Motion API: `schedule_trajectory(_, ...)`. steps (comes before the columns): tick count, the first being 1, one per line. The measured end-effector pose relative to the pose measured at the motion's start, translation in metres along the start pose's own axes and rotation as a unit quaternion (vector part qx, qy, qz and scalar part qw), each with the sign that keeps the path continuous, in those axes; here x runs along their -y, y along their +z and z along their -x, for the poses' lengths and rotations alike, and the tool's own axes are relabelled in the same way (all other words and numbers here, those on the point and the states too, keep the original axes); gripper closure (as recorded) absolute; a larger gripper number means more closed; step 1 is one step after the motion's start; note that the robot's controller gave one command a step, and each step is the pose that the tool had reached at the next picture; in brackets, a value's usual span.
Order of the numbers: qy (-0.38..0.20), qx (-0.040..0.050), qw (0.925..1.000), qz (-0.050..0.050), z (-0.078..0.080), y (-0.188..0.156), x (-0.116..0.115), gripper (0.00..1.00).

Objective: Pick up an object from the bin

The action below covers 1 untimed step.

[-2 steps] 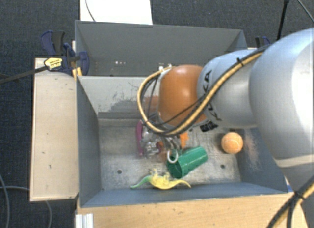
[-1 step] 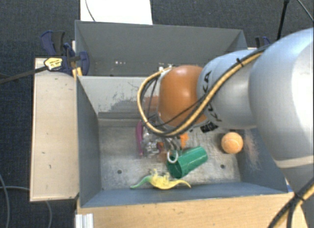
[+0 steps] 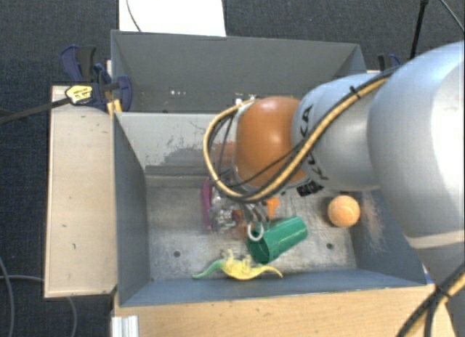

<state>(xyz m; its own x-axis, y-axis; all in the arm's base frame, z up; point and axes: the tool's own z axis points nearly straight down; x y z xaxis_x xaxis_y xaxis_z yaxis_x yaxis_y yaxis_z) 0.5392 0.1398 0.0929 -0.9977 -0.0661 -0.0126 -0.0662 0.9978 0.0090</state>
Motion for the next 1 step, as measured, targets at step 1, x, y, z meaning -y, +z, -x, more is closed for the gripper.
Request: schedule_trajectory(1,0.0,0.0,1.0,0.0,0.0,0.0,0.0,1.0)
